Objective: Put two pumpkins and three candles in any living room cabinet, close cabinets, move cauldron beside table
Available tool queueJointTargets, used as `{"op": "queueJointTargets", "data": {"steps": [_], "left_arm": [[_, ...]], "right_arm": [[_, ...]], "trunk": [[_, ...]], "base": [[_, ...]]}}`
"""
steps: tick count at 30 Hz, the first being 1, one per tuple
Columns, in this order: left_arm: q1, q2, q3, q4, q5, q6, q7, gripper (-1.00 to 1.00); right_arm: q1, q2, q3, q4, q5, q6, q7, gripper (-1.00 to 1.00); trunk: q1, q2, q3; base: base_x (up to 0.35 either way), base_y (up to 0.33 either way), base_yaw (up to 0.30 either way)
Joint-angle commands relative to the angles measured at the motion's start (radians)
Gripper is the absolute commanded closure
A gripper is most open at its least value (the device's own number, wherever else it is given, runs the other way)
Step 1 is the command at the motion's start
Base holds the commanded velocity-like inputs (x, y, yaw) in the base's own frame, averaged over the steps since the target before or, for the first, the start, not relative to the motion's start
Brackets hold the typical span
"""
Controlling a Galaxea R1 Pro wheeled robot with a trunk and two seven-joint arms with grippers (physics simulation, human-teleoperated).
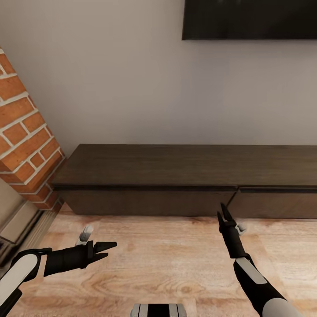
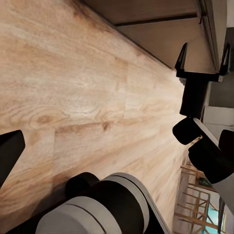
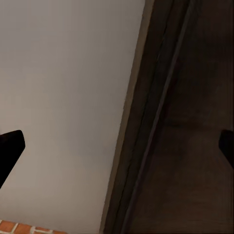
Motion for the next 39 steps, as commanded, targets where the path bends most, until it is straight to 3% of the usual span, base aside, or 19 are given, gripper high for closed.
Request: {"op": "queueJointTargets", "data": {"steps": [1, 15, 39], "left_arm": [[-0.001, 0.001, -0.001, 0.000, -0.009, 0.001, -0.010, -1.00], [-0.001, -0.001, -0.001, 0.000, -0.008, 0.001, -0.010, -1.00], [-0.001, 0.001, -0.004, 0.000, -0.009, 0.001, -0.010, -1.00]], "right_arm": [[-0.001, -0.002, 0.008, 0.001, -0.010, -0.006, 0.003, -1.00], [-0.001, -0.001, 0.009, 0.003, -0.010, -0.006, 0.004, -1.00], [-0.001, 0.000, 0.008, 0.008, -0.010, -0.009, 0.002, -1.00]], "trunk": [[0.000, -0.001, -0.005], [0.004, -0.003, -0.039], [0.004, -0.003, -0.039]], "base": [[0.000, 0.000, 0.000], [0.000, 0.000, 0.000], [0.079, 0.000, 0.000]]}}
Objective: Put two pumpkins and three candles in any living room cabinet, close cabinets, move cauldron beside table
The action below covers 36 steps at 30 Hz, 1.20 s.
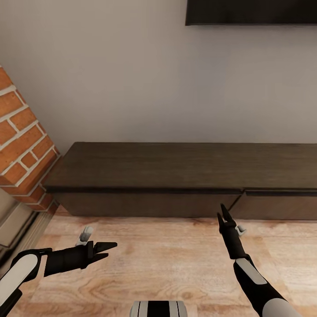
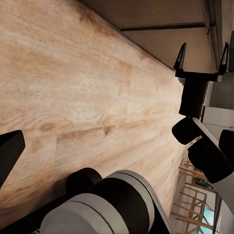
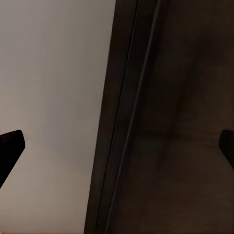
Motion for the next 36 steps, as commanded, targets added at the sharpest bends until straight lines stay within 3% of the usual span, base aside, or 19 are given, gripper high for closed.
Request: {"op": "queueJointTargets", "data": {"steps": [1, 36], "left_arm": [[-0.001, 0.001, -0.001, 0.000, -0.009, 0.001, -0.010, -1.00], [-0.001, 0.000, -0.017, 0.000, -0.010, 0.001, -0.010, -1.00]], "right_arm": [[-0.001, -0.002, 0.008, 0.001, -0.010, -0.006, 0.003, -1.00], [-0.001, -0.002, 0.007, 0.023, -0.010, -0.006, -0.010, -1.00]], "trunk": [[0.000, 0.000, -0.001], [0.000, 0.000, -0.001]], "base": [[0.073, 0.000, 0.000], [0.085, 0.000, 0.000]]}}
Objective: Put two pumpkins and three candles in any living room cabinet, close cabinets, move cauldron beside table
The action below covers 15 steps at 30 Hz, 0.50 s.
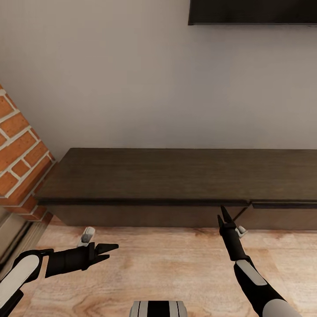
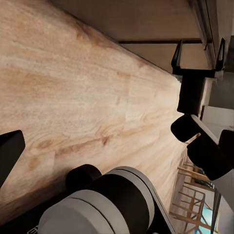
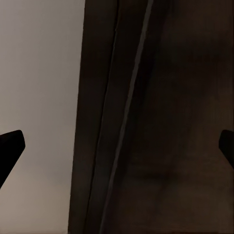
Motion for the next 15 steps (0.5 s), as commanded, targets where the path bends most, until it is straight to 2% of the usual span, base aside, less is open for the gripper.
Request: {"op": "queueJointTargets", "data": {"steps": [1, 6, 15], "left_arm": [[-0.001, 0.001, -0.001, 0.000, -0.009, 0.001, -0.010, -1.00], [-0.001, 0.001, -0.002, 0.000, -0.009, 0.001, -0.010, -1.00], [-0.001, 0.002, -0.003, 0.000, -0.009, 0.001, -0.010, -1.00]], "right_arm": [[-0.001, -0.001, 0.008, 0.013, -0.010, -0.006, 0.002, -1.00], [-0.001, -0.001, 0.009, 0.045, -0.012, -0.006, 0.003, -1.00], [-0.001, 0.000, 0.009, 0.049, -0.012, -0.006, 0.005, -1.00]], "trunk": [[0.000, 0.000, -0.001], [0.000, 0.000, -0.001], [0.000, 0.000, -0.001]], "base": [[0.005, 0.000, 0.000], [0.005, 0.000, 0.000], [0.070, 0.000, 0.000]]}}
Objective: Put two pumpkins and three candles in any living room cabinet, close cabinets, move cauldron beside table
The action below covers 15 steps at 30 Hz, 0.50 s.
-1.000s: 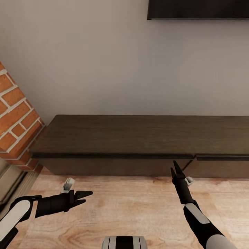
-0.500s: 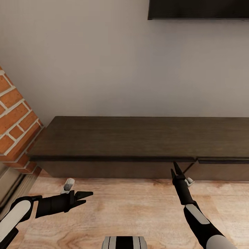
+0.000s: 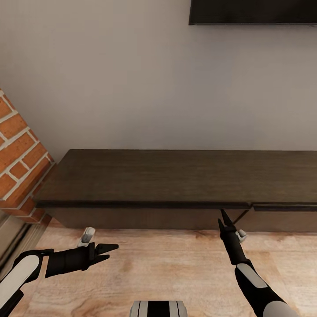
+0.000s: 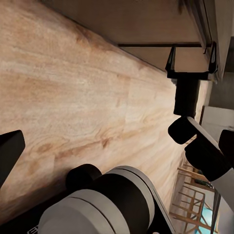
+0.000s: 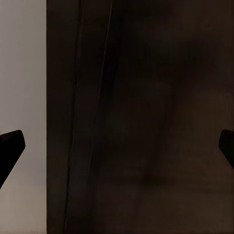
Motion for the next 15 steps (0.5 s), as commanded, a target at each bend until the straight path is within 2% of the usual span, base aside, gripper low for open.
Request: {"op": "queueJointTargets", "data": {"steps": [1, 15], "left_arm": [[-0.001, 0.000, -0.001, 0.000, -0.009, 0.001, -0.010, -1.00], [-0.001, 0.000, 0.000, 0.000, -0.009, 0.001, -0.010, -1.00]], "right_arm": [[-0.001, -0.001, 0.008, 0.001, -0.009, -0.006, 0.003, -1.00], [-0.001, -0.001, 0.008, 0.000, -0.008, -0.007, 0.014, -1.00]], "trunk": [[0.000, 0.000, -0.001], [0.000, 0.000, -0.001]], "base": [[0.062, 0.000, 0.000], [0.047, 0.000, 0.000]]}}
